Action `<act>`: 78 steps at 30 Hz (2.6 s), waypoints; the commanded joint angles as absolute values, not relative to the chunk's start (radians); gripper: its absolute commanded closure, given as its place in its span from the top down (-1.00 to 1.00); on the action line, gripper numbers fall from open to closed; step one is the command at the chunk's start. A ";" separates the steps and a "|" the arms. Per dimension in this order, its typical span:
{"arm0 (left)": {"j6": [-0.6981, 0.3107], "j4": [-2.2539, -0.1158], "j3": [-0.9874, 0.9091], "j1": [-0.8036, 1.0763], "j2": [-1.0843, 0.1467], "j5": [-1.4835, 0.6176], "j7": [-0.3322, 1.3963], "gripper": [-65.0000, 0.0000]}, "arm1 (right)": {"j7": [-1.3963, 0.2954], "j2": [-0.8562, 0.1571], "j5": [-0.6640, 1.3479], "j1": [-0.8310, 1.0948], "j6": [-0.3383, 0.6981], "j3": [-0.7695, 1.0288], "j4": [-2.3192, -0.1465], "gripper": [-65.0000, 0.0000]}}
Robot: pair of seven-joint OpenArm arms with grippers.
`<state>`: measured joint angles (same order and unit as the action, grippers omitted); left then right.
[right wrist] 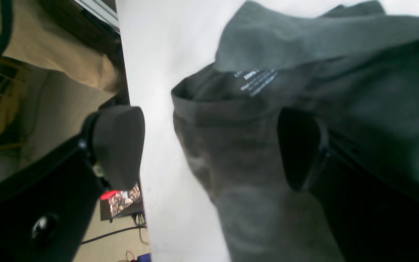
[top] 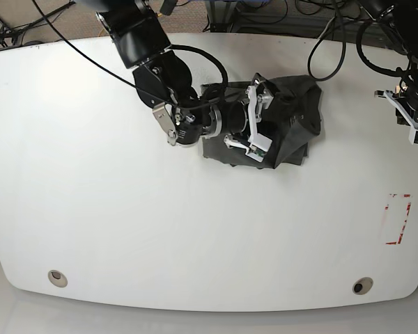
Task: Fold the T-shirt properly
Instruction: 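Fold the strip's end held by the right gripper over toward the left gripper, then regrasp the folded bundle's sides with both grippers, then rotate and square the folded shirt with both grippers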
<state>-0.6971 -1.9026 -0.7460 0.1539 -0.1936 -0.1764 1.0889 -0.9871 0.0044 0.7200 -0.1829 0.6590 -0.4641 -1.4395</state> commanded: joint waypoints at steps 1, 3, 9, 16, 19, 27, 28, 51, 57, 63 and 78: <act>-0.698 -1.922 -0.743 0.140 -0.217 -0.177 1.069 -0.79 | -0.932 0.048 0.748 -0.248 0.665 -0.467 -1.386 0.68; -0.698 -1.923 -0.743 0.142 -0.216 -0.177 1.069 -0.79 | -0.912 0.084 0.748 -0.282 0.665 -0.467 -1.323 0.68; -0.698 -1.926 -0.685 0.176 -0.214 -0.179 1.066 -0.79 | -0.817 0.137 0.746 -0.387 0.665 -0.464 -1.237 0.68; -0.698 -1.928 -0.504 0.177 -0.214 -0.177 1.064 -0.79 | -0.785 0.084 0.753 -0.430 0.665 -0.423 -1.310 0.68; -0.698 -1.928 -0.375 0.173 -0.191 -0.179 1.064 -0.79 | -0.789 0.030 0.754 -0.401 0.665 -0.364 -1.365 0.68; -0.698 -1.926 -0.160 0.122 -0.085 -0.157 1.064 -0.79 | -0.819 -0.120 0.750 -0.294 0.665 -0.202 -1.481 0.51; -0.698 -1.926 -0.140 0.127 -0.079 -0.145 1.064 -0.79 | -0.823 -0.131 0.753 -0.285 0.665 -0.193 -1.483 0.43; -0.698 -1.811 -0.015 0.102 -0.113 0.093 0.983 -0.79 | -0.717 -0.091 0.193 -0.222 0.676 -0.186 -1.372 -0.67; -0.698 -1.626 -0.013 -0.008 -0.114 0.096 0.898 -0.79 | -0.716 -0.107 0.203 -0.171 0.676 -0.182 -1.377 -0.68; -0.698 -1.531 0.001 -0.125 -0.114 0.096 0.865 -0.79 | -0.716 -0.140 0.229 -0.054 0.671 -0.183 -1.504 -0.68; -0.698 -1.848 0.079 -0.200 -0.116 0.097 0.895 -0.79 | -0.915 -0.031 0.228 0.073 0.667 -0.186 -1.768 -0.67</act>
<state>-0.7013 -1.7798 0.0891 -0.1802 -0.1123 0.1040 0.8864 -0.9134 -0.0467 0.2134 0.0868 0.6621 -0.1890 -1.7172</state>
